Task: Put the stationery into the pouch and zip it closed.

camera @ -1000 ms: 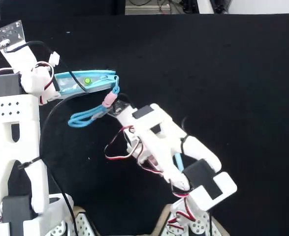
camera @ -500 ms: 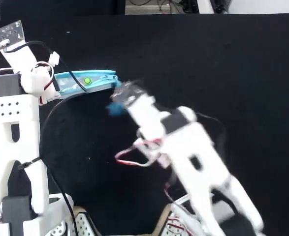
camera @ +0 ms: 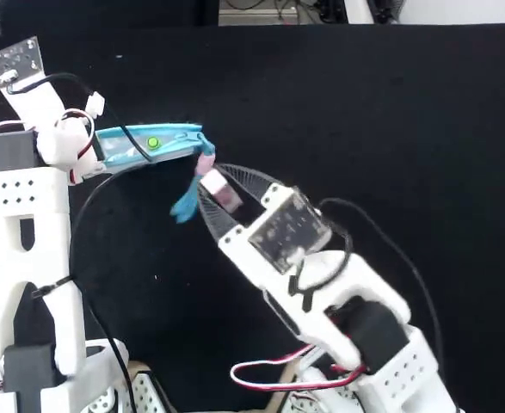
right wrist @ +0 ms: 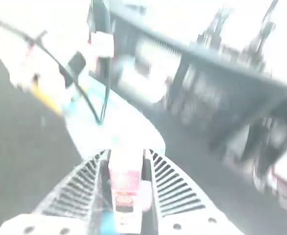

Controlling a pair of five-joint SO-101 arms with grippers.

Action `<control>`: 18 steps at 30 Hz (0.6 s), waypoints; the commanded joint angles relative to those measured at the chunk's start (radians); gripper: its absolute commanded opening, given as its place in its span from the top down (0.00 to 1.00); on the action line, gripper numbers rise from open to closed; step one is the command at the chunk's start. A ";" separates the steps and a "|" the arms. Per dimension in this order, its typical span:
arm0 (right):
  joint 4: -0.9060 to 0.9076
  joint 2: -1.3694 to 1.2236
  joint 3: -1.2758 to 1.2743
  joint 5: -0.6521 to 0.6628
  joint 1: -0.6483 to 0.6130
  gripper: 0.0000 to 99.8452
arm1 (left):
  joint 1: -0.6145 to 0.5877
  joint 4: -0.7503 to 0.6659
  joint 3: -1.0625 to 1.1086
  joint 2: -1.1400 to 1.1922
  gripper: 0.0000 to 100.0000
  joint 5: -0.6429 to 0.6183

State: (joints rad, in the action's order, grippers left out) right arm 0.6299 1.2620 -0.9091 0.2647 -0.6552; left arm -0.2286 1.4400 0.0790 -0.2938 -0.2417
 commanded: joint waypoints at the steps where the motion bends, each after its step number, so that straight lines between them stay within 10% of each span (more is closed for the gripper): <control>1: -0.353 0.024 -0.085 -0.091 -0.023 0.99 | -0.010 -0.003 0.019 0.000 0.97 0.009; 8: -0.873 -0.054 -0.291 -0.224 -0.025 0.99 | -0.010 -0.002 0.019 0.000 0.97 0.009; 18: -0.947 -0.381 -0.186 -0.226 -0.026 0.99 | -0.008 0.000 0.019 0.000 0.97 0.009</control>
State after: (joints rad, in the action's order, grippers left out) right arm -0.2908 0.9505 -1.1745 0.0453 -0.6736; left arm -0.2286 1.4400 0.0806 -0.2938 -0.2417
